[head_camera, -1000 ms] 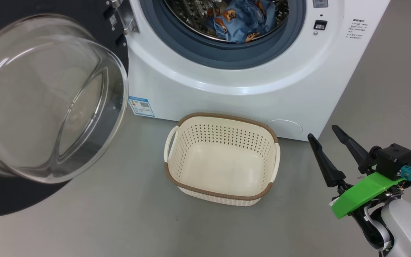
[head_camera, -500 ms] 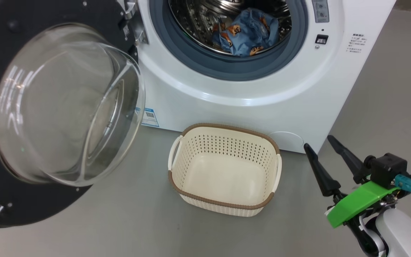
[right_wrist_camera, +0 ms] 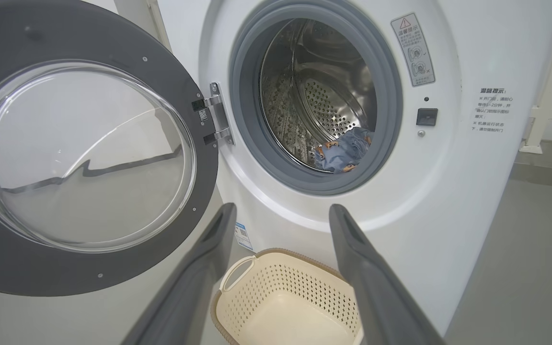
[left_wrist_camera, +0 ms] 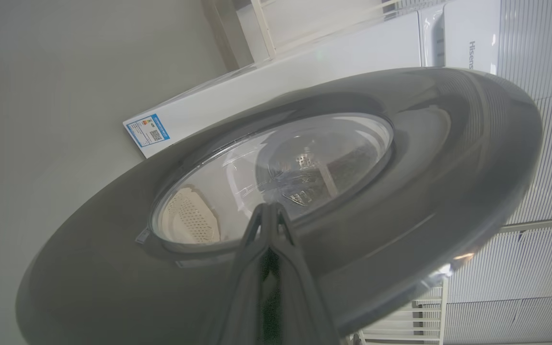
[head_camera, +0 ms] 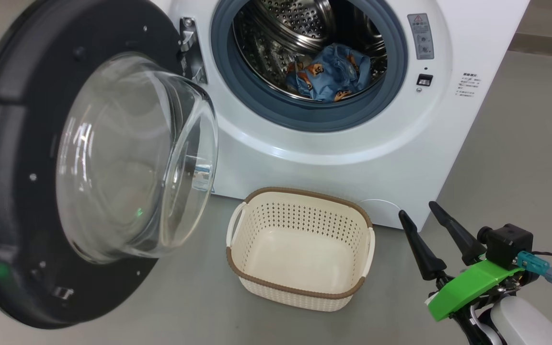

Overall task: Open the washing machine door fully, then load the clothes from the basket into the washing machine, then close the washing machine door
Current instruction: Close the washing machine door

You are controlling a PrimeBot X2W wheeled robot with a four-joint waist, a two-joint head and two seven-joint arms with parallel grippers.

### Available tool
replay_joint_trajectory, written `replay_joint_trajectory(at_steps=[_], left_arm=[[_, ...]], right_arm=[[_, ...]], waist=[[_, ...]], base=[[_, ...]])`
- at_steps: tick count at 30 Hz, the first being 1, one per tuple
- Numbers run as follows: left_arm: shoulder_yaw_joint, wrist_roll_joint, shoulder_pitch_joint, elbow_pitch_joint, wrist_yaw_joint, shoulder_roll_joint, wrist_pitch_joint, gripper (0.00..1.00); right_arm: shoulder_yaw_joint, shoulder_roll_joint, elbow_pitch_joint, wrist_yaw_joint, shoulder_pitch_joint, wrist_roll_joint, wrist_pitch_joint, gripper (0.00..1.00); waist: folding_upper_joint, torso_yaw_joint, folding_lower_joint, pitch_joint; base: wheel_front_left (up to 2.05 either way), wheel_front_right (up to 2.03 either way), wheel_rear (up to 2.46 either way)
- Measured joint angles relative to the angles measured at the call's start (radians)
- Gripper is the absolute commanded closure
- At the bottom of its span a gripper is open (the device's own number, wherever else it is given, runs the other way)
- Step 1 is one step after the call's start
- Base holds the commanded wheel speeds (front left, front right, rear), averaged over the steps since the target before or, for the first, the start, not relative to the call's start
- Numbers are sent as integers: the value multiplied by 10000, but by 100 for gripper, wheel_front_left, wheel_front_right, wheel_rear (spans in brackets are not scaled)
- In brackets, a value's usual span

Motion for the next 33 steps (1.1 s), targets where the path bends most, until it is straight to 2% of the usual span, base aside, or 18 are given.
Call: replay_joint_trajectory(at_steps=[4, 11, 17, 20, 21, 26, 33], left_arm=[[-113, -205, 275, -1091, 153, -274, 378, 100], [-552, -685, 1096, -3356, 1060, -963, 1078, 100], [-938, -754, 1816, -5187, 1858, -1243, 1386, 100], [-1162, -752, 2006, -5954, 2107, -1427, 1430, 100], [-1317, -734, 2044, -6414, 2336, -1542, 1419, 100], [-1492, -623, 2087, -7068, 2644, -1918, 1118, 100], [-1607, -416, 1941, -7001, 2646, -2220, 667, 100]], right_arm=[[-13, 75, 96, 0, 62, 10, -50, 0], [-44, 157, 209, 0, 252, 82, -82, 0], [-205, 259, 173, 0, 263, 259, -90, 0], [-267, 339, 130, 0, 291, 259, -90, 0], [-318, 380, 115, 0, 328, 257, -90, 0], [-424, 443, 50, 0, 327, 242, -90, 0], [-514, 468, -4, 0, 327, 171, -90, 0]], waist=[[0, -89, 1, -101], [0, -376, 1, -165], [0, -765, 1, -154], [0, -993, 1, -140], [0, -1164, 1, -136], [0, -1657, 1, -132], [0, -2509, 2, -103]], base=[[0, 0, 0], [0, 0, 0], [0, 0, 0], [0, 0, 0], [0, 0, 0], [0, 0, 0], [0, 0, 0]])
